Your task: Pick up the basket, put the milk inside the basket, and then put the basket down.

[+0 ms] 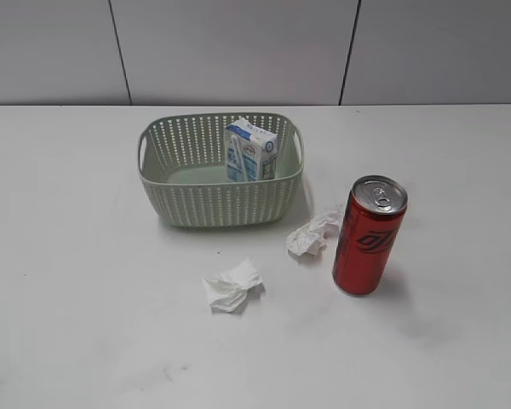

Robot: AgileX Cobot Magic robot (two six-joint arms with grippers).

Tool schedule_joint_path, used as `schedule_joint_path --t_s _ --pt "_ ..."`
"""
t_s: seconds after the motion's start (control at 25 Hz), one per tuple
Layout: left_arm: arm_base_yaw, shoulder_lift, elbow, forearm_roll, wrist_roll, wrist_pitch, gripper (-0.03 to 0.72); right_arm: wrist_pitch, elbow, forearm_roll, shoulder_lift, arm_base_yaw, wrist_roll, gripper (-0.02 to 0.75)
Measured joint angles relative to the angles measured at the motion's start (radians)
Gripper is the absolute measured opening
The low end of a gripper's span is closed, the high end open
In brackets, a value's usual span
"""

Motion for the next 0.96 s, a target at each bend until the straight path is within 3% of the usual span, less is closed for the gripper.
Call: schedule_joint_path --t_s 0.76,0.96 --pt "0.0 0.0 0.012 -0.001 -0.006 -0.023 0.562 0.0 0.0 0.0 0.0 0.0 0.0 0.591" --pt "0.0 0.0 0.012 -0.047 -0.006 -0.029 0.547 0.0 0.0 0.0 0.0 0.0 0.0 0.591"
